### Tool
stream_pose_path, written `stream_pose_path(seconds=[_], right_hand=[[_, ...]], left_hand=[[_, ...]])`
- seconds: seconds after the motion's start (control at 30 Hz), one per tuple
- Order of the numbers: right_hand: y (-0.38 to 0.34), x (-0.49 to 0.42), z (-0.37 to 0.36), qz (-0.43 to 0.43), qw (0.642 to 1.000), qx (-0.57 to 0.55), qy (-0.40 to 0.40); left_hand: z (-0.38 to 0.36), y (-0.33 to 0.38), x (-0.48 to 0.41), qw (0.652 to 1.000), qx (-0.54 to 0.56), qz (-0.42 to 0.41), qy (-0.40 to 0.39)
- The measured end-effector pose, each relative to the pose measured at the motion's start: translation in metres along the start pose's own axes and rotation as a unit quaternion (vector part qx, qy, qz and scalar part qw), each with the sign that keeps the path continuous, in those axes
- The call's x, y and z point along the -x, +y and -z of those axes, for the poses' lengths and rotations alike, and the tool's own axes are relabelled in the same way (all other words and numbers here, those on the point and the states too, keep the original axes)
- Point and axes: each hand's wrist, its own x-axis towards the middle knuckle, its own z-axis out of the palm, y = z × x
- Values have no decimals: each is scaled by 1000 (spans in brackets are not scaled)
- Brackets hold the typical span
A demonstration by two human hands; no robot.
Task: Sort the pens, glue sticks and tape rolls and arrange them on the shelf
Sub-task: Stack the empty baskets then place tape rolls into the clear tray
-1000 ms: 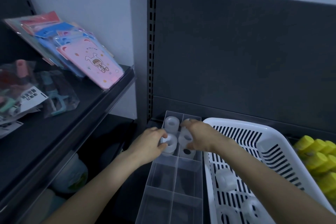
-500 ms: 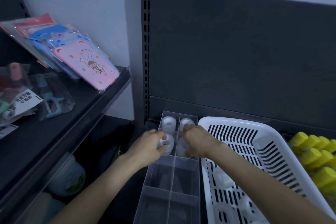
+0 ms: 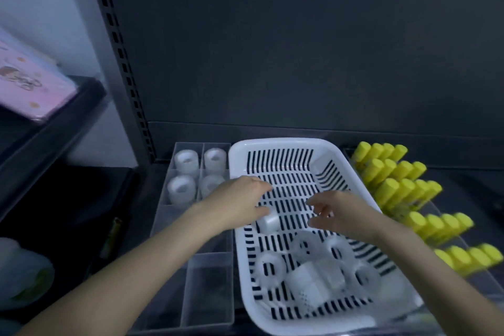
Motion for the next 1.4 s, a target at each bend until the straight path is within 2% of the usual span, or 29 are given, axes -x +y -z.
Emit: stream_pose_path(seconds=[0.1, 0.2, 0.27, 0.33, 0.43, 0.57, 0.7, 0.77, 0.87, 0.97, 1.07, 1.23, 1.4], right_hand=[[21, 21, -10, -31, 998, -11, -44], [37, 36, -15, -51, 997, -13, -57], [42, 41, -20, -45, 997, -4, -69], [41, 41, -25, -39, 995, 10, -92], [38, 31, -30, -28, 992, 38, -115], [43, 16, -35, -30, 997, 37, -67], [47, 12, -45, -19, 1000, 11, -2], [47, 14, -50, -24, 1000, -4, 19], [47, 15, -54, -34, 999, -18, 29], [47, 15, -54, -37, 998, -25, 42], [48, 18, -52, -61, 994, 19, 85], [50, 23, -50, -28, 998, 35, 51], [51, 23, -51, -5, 1000, -7, 25]], left_hand=[[-11, 18, -15, 991, -103, -18, -78], [-22, 26, -25, 978, -137, 5, -157], [-27, 27, -31, 983, -117, 19, -139], [-29, 30, -34, 993, -48, 32, -105], [-28, 45, -34, 989, 61, 10, -137], [-36, 57, -37, 980, 58, -30, -189], [-34, 62, -39, 974, -64, -87, -198], [-37, 62, -39, 974, -85, -89, -190], [-40, 59, -39, 986, -39, -70, -146], [-43, 57, -39, 991, 75, -39, -106], [-47, 62, -39, 983, 138, -35, -118], [-44, 55, -41, 982, 65, -56, -169], [-44, 58, -41, 983, -15, -80, -167]])
